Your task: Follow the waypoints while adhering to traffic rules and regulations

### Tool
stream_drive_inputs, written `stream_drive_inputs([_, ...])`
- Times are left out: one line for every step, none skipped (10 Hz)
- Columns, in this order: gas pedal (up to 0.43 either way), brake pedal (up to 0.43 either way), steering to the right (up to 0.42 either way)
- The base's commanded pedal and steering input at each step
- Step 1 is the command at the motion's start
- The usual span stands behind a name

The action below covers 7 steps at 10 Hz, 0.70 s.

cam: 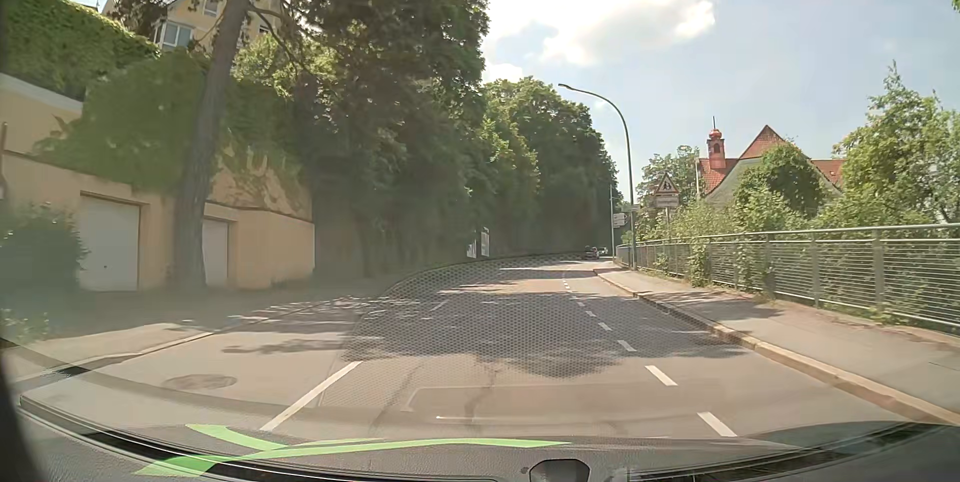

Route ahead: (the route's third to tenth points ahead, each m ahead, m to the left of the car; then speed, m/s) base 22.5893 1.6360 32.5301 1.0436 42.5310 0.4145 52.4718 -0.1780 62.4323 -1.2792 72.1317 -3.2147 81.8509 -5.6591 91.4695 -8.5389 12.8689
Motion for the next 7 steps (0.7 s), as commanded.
stream_drive_inputs([0.248, 0.000, -0.001])
stream_drive_inputs([0.248, 0.000, 0.000])
stream_drive_inputs([0.248, 0.000, 0.001])
stream_drive_inputs([0.240, 0.000, 0.001])
stream_drive_inputs([0.228, 0.000, 0.003])
stream_drive_inputs([0.228, 0.000, 0.004])
stream_drive_inputs([0.220, 0.000, 0.005])
